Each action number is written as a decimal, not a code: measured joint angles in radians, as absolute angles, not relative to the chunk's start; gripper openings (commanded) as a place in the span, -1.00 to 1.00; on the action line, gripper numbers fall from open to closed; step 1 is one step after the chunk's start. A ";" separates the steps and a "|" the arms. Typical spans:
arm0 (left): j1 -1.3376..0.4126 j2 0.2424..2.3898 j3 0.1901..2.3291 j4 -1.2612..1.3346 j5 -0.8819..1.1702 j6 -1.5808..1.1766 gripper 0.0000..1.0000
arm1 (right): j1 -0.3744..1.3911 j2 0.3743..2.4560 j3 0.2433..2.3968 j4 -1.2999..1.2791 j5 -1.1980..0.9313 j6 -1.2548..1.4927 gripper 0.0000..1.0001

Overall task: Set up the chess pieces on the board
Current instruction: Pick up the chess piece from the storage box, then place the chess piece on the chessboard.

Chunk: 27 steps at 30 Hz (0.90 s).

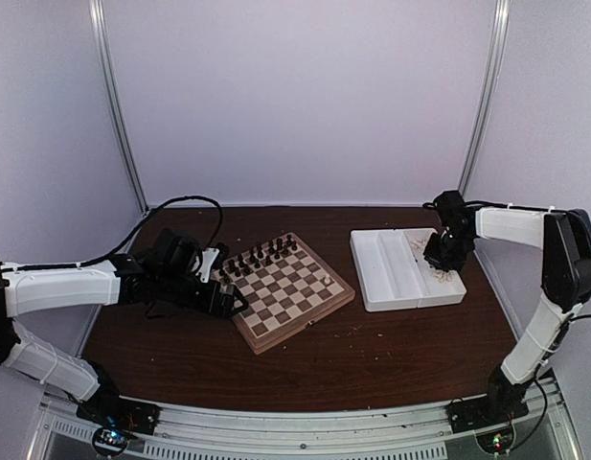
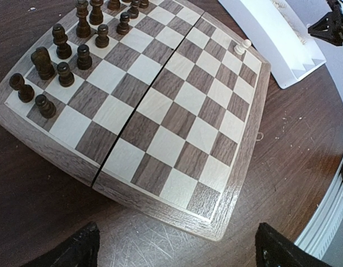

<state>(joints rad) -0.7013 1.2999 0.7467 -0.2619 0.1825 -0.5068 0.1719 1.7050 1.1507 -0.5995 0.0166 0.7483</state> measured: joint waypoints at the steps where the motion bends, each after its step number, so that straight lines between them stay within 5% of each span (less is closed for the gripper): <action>1: -0.701 1.300 0.747 -0.262 0.183 -0.507 0.95 | 0.172 1.691 1.151 -0.598 -0.002 0.723 -0.94; 16: -0.701 1.300 0.747 -0.262 0.183 -0.507 0.96 | 0.200 1.558 1.140 -0.542 -0.611 0.353 -0.81; 27: -0.701 1.300 0.747 -0.249 0.199 -0.511 0.95 | 0.528 1.560 1.191 -0.525 -0.723 0.263 -0.77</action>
<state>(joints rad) -0.7013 1.2999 0.7467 -0.2493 0.1993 -0.5110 0.5282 1.5604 1.1912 -0.5247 -0.7235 0.2634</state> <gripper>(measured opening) 0.976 0.116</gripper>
